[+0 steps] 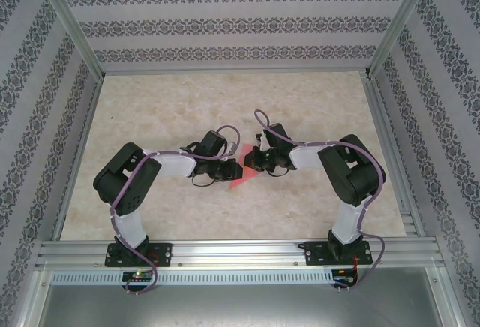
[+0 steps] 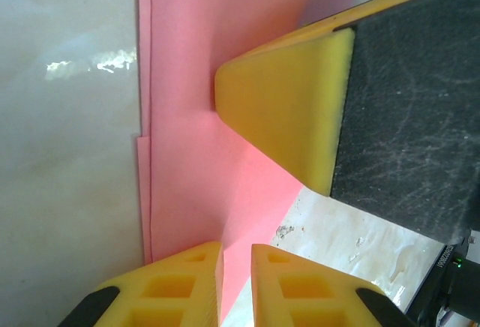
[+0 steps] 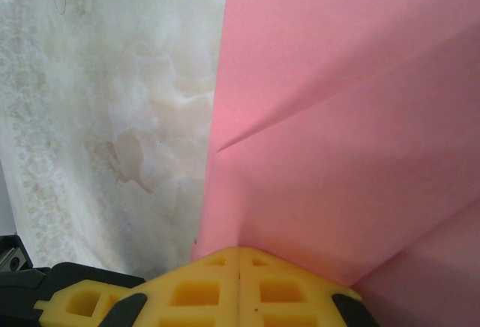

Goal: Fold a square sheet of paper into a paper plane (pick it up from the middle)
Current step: Fourth fold the wing at the center of the table.

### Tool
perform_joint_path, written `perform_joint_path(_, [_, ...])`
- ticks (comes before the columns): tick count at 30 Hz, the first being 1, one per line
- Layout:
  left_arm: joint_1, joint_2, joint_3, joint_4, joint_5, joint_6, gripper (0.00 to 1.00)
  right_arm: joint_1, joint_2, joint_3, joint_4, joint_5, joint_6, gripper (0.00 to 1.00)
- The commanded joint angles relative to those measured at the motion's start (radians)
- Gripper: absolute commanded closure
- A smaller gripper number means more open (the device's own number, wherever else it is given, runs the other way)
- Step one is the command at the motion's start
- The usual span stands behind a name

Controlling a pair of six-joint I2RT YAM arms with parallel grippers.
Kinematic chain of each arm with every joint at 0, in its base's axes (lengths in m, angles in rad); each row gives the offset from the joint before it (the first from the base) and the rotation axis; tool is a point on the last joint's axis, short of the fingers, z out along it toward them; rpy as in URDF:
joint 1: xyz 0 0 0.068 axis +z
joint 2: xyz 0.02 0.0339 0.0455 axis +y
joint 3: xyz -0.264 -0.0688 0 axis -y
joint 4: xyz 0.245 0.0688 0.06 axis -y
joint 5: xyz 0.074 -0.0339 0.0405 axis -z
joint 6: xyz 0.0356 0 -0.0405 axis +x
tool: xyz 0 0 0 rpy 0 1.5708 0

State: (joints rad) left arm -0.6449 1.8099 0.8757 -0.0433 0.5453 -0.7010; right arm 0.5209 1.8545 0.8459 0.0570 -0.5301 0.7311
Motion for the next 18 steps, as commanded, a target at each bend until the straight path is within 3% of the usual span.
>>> perform_joint_path(1, [-0.024,-0.037,-0.042,-0.04,0.019,-0.017,0.82,-0.001,0.081,-0.033,-0.118,0.093,-0.006,0.96])
perform_joint_path(18, [-0.035,-0.103,-0.144,-0.092,-0.018,-0.027,0.88,-0.001,0.095,-0.031,-0.136,0.086,-0.018,0.97])
